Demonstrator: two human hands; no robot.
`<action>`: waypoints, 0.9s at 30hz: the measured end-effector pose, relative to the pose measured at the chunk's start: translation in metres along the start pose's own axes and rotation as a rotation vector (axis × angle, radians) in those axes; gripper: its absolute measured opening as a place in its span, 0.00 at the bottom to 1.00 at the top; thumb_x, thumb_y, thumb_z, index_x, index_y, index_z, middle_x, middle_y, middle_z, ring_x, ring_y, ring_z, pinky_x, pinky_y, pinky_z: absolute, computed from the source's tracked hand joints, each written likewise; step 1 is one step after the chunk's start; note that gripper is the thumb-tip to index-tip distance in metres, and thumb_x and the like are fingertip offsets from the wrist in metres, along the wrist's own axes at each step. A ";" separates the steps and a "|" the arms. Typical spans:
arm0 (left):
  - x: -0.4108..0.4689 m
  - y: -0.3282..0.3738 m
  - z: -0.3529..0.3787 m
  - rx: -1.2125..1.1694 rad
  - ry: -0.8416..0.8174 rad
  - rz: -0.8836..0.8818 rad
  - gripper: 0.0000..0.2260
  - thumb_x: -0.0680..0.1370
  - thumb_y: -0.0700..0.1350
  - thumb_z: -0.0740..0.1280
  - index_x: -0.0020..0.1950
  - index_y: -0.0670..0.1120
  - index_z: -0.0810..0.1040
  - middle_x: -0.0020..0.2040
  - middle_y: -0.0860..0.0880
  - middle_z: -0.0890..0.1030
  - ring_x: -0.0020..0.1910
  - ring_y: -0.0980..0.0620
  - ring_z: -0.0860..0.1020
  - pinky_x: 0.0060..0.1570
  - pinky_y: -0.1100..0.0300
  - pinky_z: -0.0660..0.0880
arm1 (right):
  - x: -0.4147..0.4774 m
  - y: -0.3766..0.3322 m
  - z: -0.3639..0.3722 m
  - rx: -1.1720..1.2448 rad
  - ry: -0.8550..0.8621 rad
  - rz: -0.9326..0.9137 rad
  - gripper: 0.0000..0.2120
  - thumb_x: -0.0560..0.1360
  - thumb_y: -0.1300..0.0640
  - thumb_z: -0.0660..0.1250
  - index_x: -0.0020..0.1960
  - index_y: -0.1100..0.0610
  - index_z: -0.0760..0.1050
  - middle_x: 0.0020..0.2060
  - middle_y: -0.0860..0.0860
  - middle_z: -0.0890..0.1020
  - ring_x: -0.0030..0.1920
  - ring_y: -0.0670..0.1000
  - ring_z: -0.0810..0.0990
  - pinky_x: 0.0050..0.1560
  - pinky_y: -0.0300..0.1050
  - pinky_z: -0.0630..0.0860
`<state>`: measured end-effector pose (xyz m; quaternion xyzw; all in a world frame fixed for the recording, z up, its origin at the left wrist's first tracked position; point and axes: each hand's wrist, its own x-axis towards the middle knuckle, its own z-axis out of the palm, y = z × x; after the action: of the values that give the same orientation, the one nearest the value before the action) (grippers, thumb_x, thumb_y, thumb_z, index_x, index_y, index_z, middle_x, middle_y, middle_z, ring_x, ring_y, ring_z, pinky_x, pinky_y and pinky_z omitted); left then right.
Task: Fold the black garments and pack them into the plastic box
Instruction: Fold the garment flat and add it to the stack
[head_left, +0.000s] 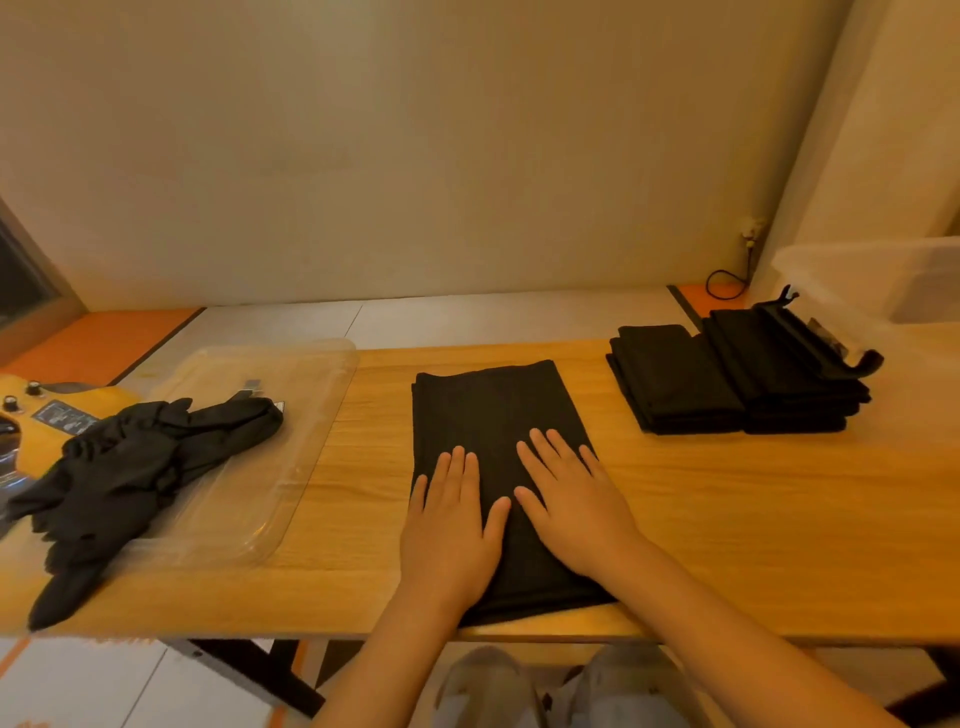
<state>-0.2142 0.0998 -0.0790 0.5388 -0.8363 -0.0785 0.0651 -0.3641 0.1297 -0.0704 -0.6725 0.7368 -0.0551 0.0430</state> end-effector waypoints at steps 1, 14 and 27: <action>0.000 -0.004 -0.001 0.000 -0.017 -0.003 0.30 0.81 0.62 0.42 0.79 0.48 0.43 0.79 0.51 0.43 0.77 0.55 0.40 0.75 0.56 0.39 | -0.002 0.006 -0.002 0.001 -0.010 0.019 0.28 0.82 0.43 0.44 0.78 0.50 0.42 0.78 0.48 0.45 0.77 0.48 0.40 0.75 0.49 0.40; -0.086 -0.014 0.001 -0.043 0.149 0.259 0.37 0.78 0.70 0.39 0.78 0.48 0.56 0.78 0.52 0.56 0.77 0.56 0.51 0.74 0.57 0.46 | -0.085 0.008 -0.003 0.060 0.155 -0.196 0.38 0.74 0.31 0.33 0.77 0.50 0.50 0.76 0.45 0.51 0.75 0.44 0.46 0.73 0.43 0.44; -0.113 -0.053 0.011 0.017 0.176 0.422 0.46 0.59 0.34 0.81 0.73 0.47 0.65 0.72 0.47 0.70 0.72 0.53 0.62 0.73 0.66 0.41 | -0.122 0.023 0.017 -0.036 0.196 -0.252 0.45 0.50 0.56 0.85 0.66 0.51 0.76 0.64 0.50 0.78 0.63 0.49 0.77 0.63 0.44 0.66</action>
<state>-0.1225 0.1812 -0.1032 0.3571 -0.9221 -0.0088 0.1485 -0.3727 0.2525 -0.0921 -0.7517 0.6481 -0.1121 -0.0482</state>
